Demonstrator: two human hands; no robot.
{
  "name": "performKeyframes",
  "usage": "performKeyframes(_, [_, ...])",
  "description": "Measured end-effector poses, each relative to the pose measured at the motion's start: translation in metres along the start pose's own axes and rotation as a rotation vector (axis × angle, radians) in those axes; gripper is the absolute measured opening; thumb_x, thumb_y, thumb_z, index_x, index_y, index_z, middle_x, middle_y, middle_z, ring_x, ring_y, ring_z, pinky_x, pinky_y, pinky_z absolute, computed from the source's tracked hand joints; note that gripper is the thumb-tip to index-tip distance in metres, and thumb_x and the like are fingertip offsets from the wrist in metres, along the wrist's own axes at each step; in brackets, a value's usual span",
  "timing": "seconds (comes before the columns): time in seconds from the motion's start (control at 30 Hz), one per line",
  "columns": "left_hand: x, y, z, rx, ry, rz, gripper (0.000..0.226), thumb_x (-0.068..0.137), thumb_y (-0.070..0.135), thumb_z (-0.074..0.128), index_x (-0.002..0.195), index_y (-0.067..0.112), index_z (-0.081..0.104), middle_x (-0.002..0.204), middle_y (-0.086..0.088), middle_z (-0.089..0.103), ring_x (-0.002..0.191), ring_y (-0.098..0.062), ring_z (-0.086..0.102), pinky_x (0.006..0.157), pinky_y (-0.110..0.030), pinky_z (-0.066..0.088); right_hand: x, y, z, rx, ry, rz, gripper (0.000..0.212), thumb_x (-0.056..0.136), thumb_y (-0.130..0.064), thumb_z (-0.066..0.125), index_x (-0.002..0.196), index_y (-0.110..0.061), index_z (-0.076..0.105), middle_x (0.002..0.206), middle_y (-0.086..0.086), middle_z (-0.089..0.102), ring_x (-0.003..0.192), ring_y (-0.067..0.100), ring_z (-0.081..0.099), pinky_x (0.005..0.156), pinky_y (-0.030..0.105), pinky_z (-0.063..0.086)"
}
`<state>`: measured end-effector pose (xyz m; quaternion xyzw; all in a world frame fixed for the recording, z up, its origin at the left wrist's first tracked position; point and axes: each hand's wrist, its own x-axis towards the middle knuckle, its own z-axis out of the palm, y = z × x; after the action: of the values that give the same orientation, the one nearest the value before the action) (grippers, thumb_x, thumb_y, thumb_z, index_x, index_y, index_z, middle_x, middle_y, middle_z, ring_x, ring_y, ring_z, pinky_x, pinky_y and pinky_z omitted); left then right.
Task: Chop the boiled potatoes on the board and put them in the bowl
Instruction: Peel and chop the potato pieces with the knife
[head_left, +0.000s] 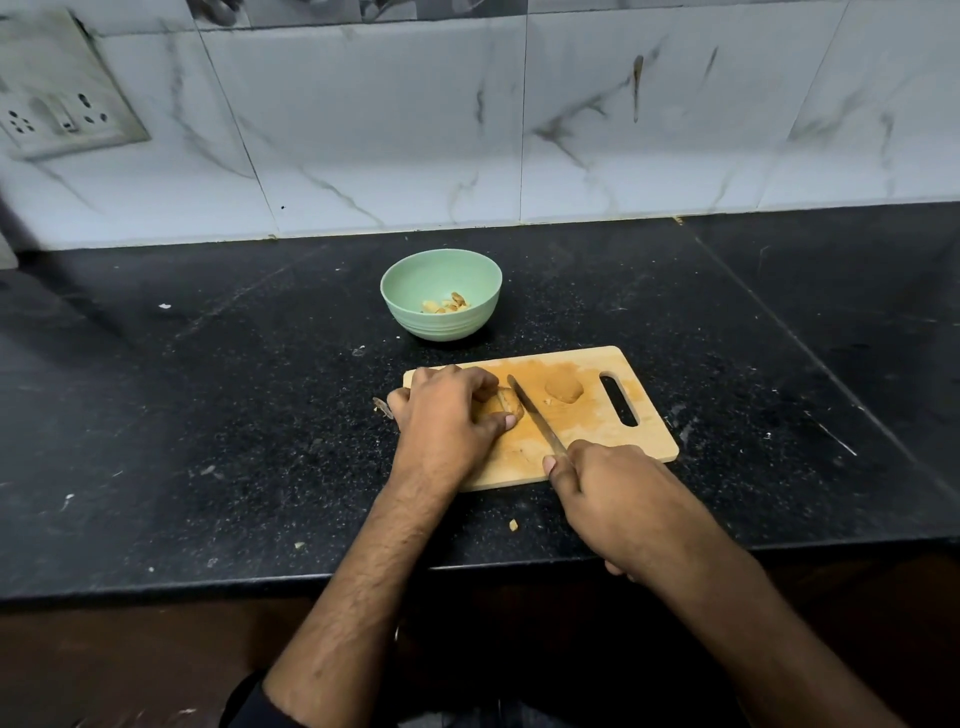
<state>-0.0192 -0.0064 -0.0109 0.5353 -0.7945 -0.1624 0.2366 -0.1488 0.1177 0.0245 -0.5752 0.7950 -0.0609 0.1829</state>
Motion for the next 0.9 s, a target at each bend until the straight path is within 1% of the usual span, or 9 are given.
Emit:
performKeyframes(0.07, [0.0, -0.002, 0.001, -0.017, -0.004, 0.028, 0.052, 0.081, 0.05, 0.077, 0.128, 0.036, 0.061, 0.125, 0.017, 0.063, 0.125, -0.014, 0.041, 0.097, -0.038, 0.023, -0.003, 0.001, -0.002, 0.017, 0.015, 0.002, 0.04, 0.105, -0.052, 0.027, 0.102, -0.021, 0.052, 0.082, 0.001, 0.063, 0.066, 0.02, 0.061, 0.072, 0.041, 0.06])
performKeyframes(0.1, [0.001, -0.003, 0.002, -0.031, -0.003, 0.042, 0.051, 0.082, 0.05, 0.076, 0.129, 0.036, 0.061, 0.126, 0.017, 0.063, 0.125, -0.013, 0.041, 0.096, -0.037, 0.022, -0.004, 0.0, -0.003, 0.028, 0.021, -0.003, 0.039, 0.105, -0.051, 0.027, 0.1, -0.022, 0.051, 0.079, 0.001, 0.062, 0.063, 0.018, 0.061, 0.069, 0.039, 0.059])
performKeyframes(0.2, [0.003, -0.003, 0.004, -0.012, 0.001, 0.083, 0.043, 0.085, 0.046, 0.074, 0.126, 0.037, 0.063, 0.125, 0.016, 0.064, 0.122, -0.012, 0.044, 0.092, -0.037, 0.024, -0.005, -0.005, -0.005, 0.069, -0.004, -0.015, 0.04, 0.106, -0.049, 0.024, 0.095, -0.02, 0.049, 0.071, 0.0, 0.064, 0.042, 0.013, 0.061, 0.049, 0.025, 0.049])
performKeyframes(0.27, [0.003, -0.002, 0.005, 0.007, 0.008, 0.099, 0.039, 0.085, 0.046, 0.074, 0.122, 0.037, 0.065, 0.121, 0.016, 0.065, 0.118, -0.011, 0.046, 0.089, -0.037, 0.024, -0.006, -0.008, -0.007, 0.097, -0.025, -0.02, 0.041, 0.106, -0.049, 0.023, 0.097, -0.019, 0.05, 0.072, 0.002, 0.066, 0.039, 0.013, 0.063, 0.045, 0.023, 0.046])
performKeyframes(0.4, [0.004, -0.004, 0.006, 0.002, 0.017, 0.104, 0.037, 0.084, 0.047, 0.075, 0.118, 0.035, 0.068, 0.117, 0.017, 0.067, 0.116, -0.009, 0.047, 0.085, -0.034, 0.02, -0.006, -0.015, -0.009, 0.081, -0.031, -0.034, 0.042, 0.106, -0.047, 0.023, 0.098, -0.018, 0.051, 0.072, 0.004, 0.068, 0.042, 0.016, 0.066, 0.05, 0.028, 0.054])
performKeyframes(0.53, [0.004, -0.005, 0.007, -0.018, 0.027, 0.089, 0.039, 0.082, 0.049, 0.078, 0.117, 0.035, 0.07, 0.117, 0.017, 0.068, 0.116, -0.008, 0.048, 0.084, -0.031, 0.019, -0.004, -0.02, -0.011, 0.023, -0.02, -0.04, 0.04, 0.107, -0.046, 0.023, 0.098, -0.018, 0.051, 0.072, 0.004, 0.067, 0.05, 0.016, 0.065, 0.064, 0.036, 0.06])
performKeyframes(0.63, [0.006, -0.006, 0.009, -0.056, 0.026, 0.054, 0.041, 0.079, 0.05, 0.08, 0.117, 0.035, 0.071, 0.117, 0.016, 0.068, 0.116, -0.007, 0.049, 0.083, -0.027, 0.016, -0.004, -0.022, -0.012, 0.004, -0.035, -0.036, 0.039, 0.107, -0.045, 0.023, 0.099, -0.019, 0.051, 0.071, 0.003, 0.067, 0.046, 0.014, 0.064, 0.059, 0.033, 0.06])
performKeyframes(0.8, [0.006, -0.007, 0.011, -0.111, 0.031, 0.016, 0.044, 0.075, 0.052, 0.081, 0.115, 0.035, 0.073, 0.116, 0.016, 0.069, 0.117, -0.007, 0.05, 0.087, -0.026, 0.017, -0.004, -0.024, -0.011, -0.016, -0.07, -0.005, 0.038, 0.107, -0.045, 0.025, 0.095, -0.02, 0.051, 0.07, 0.001, 0.065, 0.044, 0.014, 0.061, 0.06, 0.034, 0.06])
performKeyframes(0.9, [0.007, -0.007, 0.011, -0.082, 0.04, 0.04, 0.043, 0.075, 0.054, 0.08, 0.113, 0.035, 0.074, 0.115, 0.016, 0.07, 0.115, -0.007, 0.051, 0.084, -0.027, 0.017, -0.004, -0.022, -0.009, -0.091, -0.02, -0.027, 0.035, 0.108, -0.04, 0.024, 0.095, -0.019, 0.048, 0.07, -0.001, 0.059, 0.048, 0.012, 0.052, 0.064, 0.032, 0.056])
